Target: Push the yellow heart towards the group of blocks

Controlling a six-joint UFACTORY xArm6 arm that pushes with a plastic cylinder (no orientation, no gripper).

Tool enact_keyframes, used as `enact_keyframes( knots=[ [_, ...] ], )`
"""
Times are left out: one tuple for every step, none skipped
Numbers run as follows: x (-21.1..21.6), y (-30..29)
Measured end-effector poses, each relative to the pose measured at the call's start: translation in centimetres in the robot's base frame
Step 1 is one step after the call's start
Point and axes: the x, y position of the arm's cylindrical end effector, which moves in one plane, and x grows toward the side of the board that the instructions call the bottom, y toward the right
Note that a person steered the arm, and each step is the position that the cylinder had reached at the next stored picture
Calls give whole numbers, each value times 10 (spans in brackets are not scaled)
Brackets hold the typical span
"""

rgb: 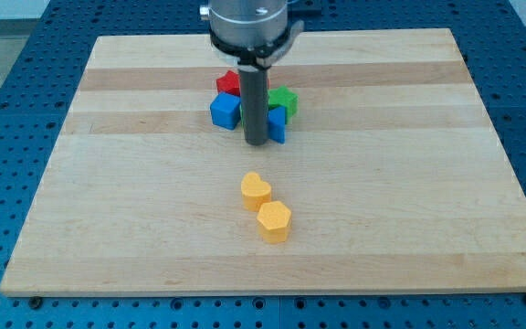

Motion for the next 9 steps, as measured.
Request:
enact_keyframes(
  knots=[
    [-4,-1],
    [7,4],
    [37,25],
    [65,59],
    [78,94],
    [161,78],
    [207,60],
    [207,46],
    [203,32]
  ],
)
